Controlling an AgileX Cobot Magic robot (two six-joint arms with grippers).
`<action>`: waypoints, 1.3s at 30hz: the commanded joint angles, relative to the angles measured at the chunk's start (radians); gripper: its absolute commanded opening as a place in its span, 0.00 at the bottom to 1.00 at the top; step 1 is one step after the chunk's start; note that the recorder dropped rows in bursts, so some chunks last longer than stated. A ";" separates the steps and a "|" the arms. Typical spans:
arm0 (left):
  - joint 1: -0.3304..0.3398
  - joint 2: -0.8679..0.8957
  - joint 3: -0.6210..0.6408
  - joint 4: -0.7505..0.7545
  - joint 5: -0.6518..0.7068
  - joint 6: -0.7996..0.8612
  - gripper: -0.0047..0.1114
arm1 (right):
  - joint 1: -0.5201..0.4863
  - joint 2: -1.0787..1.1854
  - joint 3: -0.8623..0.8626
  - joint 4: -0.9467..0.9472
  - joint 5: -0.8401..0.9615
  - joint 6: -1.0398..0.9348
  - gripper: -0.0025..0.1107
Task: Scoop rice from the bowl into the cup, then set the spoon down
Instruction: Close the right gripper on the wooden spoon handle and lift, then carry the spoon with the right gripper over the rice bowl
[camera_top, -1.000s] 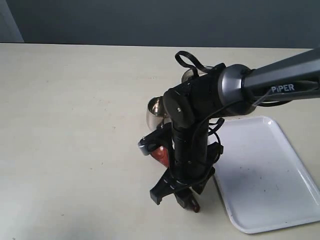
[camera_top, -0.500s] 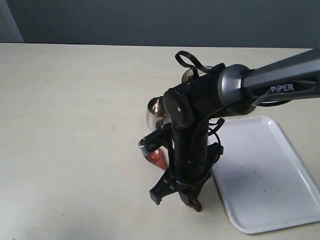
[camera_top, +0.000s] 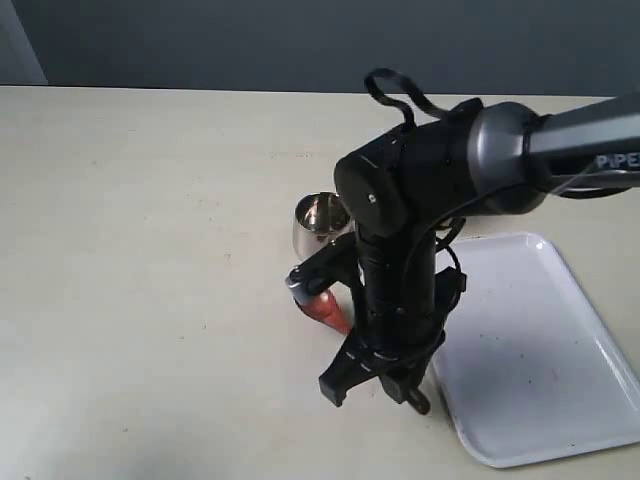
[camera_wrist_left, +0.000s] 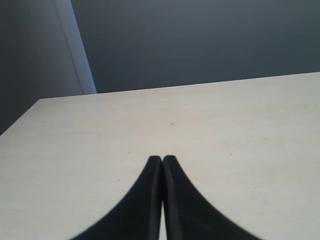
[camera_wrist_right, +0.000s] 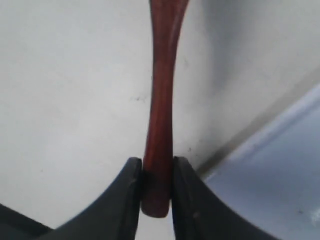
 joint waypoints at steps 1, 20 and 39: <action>0.000 -0.005 -0.003 0.003 -0.004 -0.003 0.04 | 0.001 -0.084 0.001 -0.045 0.071 -0.006 0.02; 0.000 -0.005 -0.003 0.003 -0.004 -0.003 0.04 | -0.070 -0.241 -0.001 -0.674 0.111 0.144 0.02; 0.000 -0.005 -0.003 0.003 -0.006 -0.003 0.04 | -0.212 -0.067 -0.001 -1.168 0.009 -0.095 0.02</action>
